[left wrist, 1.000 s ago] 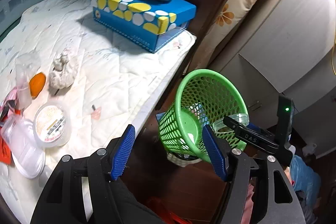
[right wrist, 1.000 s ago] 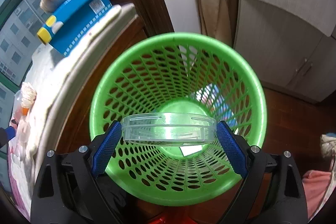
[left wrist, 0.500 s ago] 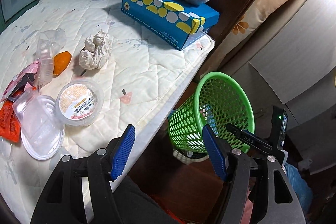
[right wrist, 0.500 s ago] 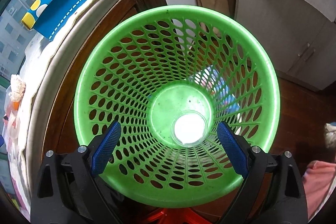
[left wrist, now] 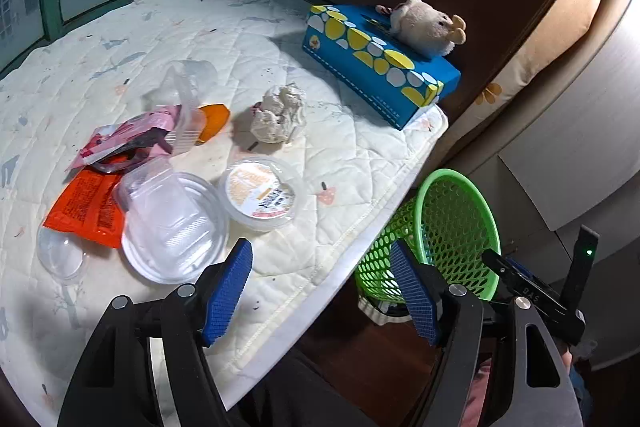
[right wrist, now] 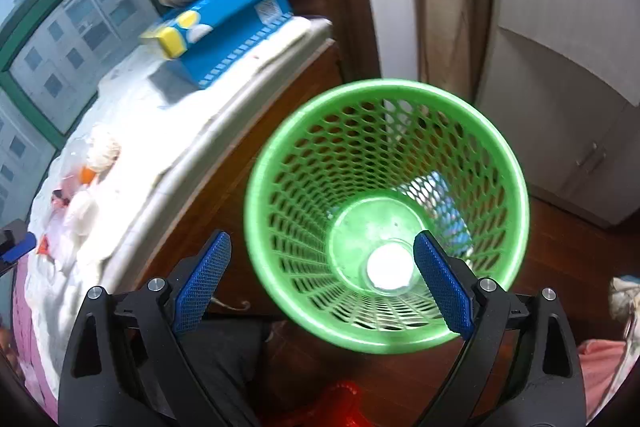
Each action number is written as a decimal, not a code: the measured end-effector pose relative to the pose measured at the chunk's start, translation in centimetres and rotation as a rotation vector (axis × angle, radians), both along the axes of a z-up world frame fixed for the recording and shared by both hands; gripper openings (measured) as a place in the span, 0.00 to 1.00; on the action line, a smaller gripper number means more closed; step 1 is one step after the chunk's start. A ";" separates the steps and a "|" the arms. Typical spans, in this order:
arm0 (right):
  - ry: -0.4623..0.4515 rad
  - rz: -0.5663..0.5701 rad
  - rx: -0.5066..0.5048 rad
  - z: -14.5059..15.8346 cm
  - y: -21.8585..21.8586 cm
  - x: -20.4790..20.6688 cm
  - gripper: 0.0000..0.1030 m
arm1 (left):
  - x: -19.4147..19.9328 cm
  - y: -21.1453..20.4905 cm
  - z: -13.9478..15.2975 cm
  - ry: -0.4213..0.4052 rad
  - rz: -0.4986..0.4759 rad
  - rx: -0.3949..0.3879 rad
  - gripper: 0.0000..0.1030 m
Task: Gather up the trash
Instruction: 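Move both tools back over the trash on the mattress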
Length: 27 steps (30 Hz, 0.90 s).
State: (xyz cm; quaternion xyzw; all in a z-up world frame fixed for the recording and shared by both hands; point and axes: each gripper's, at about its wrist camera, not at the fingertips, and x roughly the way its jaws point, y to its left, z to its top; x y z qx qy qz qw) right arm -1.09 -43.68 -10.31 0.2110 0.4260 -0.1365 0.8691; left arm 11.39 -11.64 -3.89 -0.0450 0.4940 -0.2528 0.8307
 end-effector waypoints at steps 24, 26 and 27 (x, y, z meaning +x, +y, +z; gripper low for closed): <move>-0.125 0.352 -0.047 5.5 14.2 9.1 0.90 | 0.3 11.7 -1.7 0.008 0.243 0.058 0.69; -0.124 0.373 -0.043 5.4 15.0 10.2 0.90 | 0.2 12.0 -1.9 0.012 0.253 0.061 0.70; -0.120 0.381 -0.044 5.4 15.3 10.8 0.90 | 0.2 12.2 -2.0 0.015 0.256 0.062 0.69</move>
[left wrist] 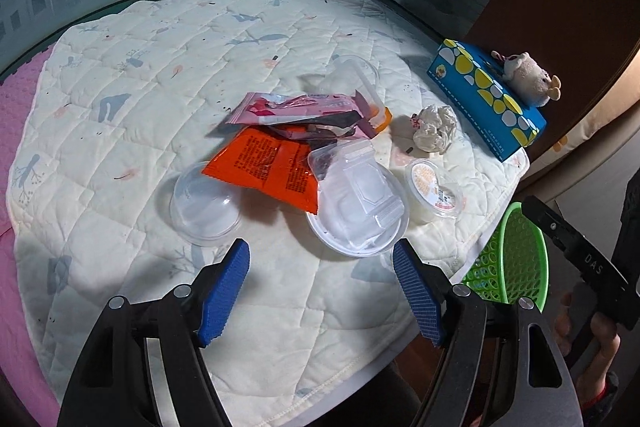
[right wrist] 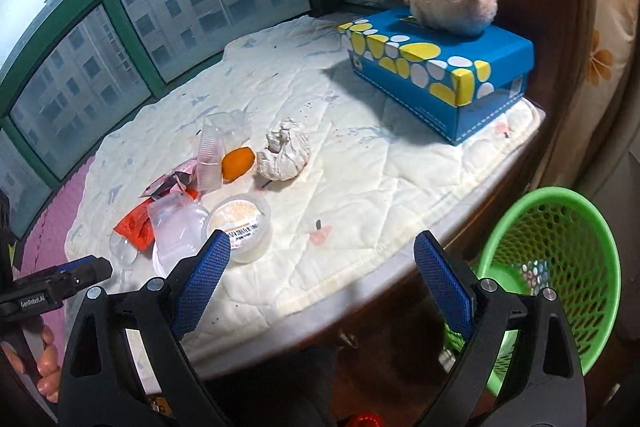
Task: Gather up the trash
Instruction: 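Move both tools back over the trash on the mattress, then grasp the crumpled white tissue with the right tool while the left tool grasps the orange wrapper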
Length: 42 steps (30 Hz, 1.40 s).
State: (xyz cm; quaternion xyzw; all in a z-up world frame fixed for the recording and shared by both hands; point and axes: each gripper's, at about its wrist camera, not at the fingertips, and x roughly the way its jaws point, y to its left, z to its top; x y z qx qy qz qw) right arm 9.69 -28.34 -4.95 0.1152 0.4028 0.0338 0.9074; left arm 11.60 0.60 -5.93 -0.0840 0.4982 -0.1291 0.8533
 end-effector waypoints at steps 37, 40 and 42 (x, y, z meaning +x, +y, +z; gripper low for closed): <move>0.092 0.092 0.001 -4.5 3.8 13.0 0.49 | 4.4 4.2 -2.8 0.118 0.123 -0.177 0.53; 0.076 0.095 -0.011 -4.4 3.8 12.7 0.47 | 4.8 3.6 -3.2 0.134 0.134 -0.202 0.48; 0.069 0.091 -0.009 -4.2 3.6 12.4 0.46 | 5.1 3.5 -3.6 0.151 0.156 -0.238 0.47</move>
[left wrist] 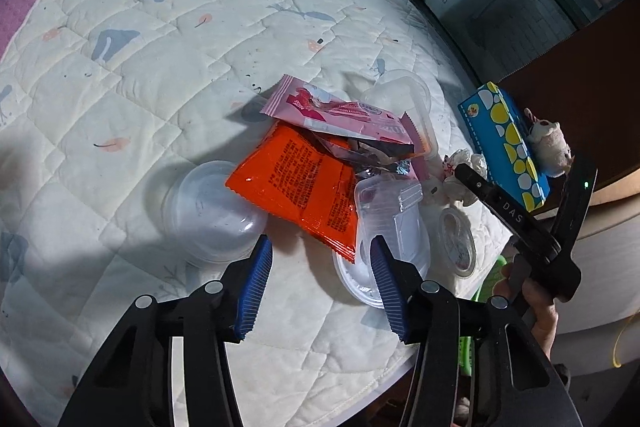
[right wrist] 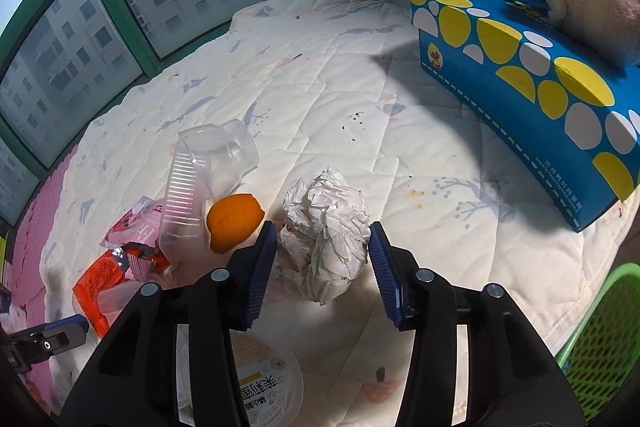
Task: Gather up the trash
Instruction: 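Grasp the crumpled white tissue with the right tool while the left tool grasps the orange wrapper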
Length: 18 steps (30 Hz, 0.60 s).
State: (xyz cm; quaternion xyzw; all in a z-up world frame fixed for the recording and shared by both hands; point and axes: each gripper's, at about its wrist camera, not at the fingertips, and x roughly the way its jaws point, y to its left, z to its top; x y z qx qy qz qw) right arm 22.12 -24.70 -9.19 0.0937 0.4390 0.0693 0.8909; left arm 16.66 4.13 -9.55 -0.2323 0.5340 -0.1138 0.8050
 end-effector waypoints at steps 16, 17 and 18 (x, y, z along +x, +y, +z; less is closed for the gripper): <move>-0.088 -0.003 0.047 3.0 -1.6 -4.3 0.46 | 1.4 0.1 -1.4 0.020 0.170 -0.017 0.10; -0.094 -0.005 0.049 3.1 -1.7 -4.6 0.46 | 1.4 0.2 -1.3 0.014 0.172 -0.016 0.09; -0.098 -0.007 0.052 3.3 -1.8 -5.0 0.46 | 1.3 0.2 -1.0 0.006 0.173 -0.005 0.07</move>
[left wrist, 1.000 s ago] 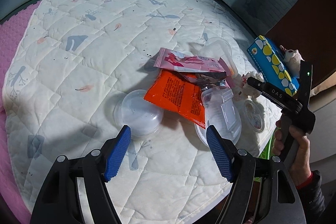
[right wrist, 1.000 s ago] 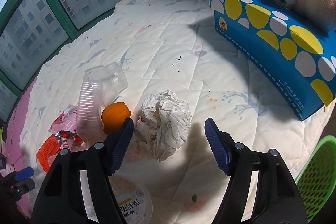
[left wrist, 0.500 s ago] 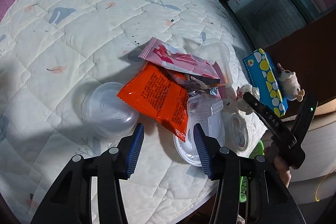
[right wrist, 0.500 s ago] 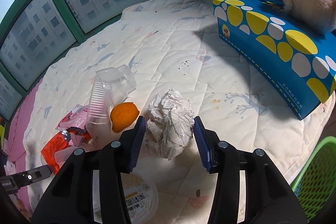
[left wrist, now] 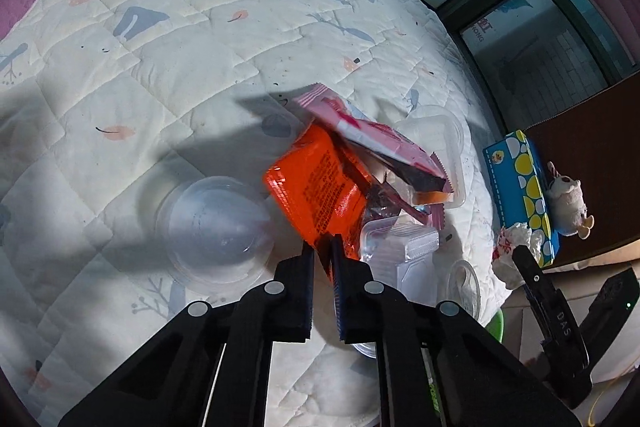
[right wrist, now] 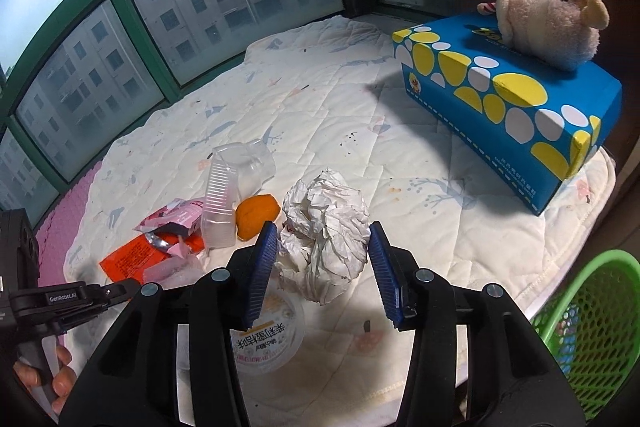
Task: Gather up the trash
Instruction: 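Grasp the crumpled white tissue with the right tool while the left tool grasps the orange wrapper, then carry the tissue to the green basket and open the right tool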
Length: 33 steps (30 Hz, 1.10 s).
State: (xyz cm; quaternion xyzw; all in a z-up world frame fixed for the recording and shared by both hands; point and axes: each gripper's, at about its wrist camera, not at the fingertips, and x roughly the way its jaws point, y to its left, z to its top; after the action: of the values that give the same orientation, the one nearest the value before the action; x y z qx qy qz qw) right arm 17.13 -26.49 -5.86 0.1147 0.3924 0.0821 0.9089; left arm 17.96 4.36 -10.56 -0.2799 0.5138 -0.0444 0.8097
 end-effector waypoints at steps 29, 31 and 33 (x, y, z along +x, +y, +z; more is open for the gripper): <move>-0.075 -0.058 0.038 2.7 -1.1 -6.9 0.46 | -6.3 -0.7 10.0 -0.245 -0.104 0.138 0.03; -0.076 -0.071 0.038 2.7 -1.7 -7.5 0.46 | -6.6 -1.7 10.4 -0.256 -0.129 0.132 0.03; -0.072 -0.089 0.042 2.6 -2.4 -8.1 0.46 | -6.8 -2.9 10.6 -0.262 -0.158 0.123 0.03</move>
State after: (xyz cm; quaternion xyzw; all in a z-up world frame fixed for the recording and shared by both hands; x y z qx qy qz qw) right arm 9.04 -28.89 -3.30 0.1479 0.3519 0.0540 0.9227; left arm 11.12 1.43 0.05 -0.1803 0.4261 -0.1126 0.8793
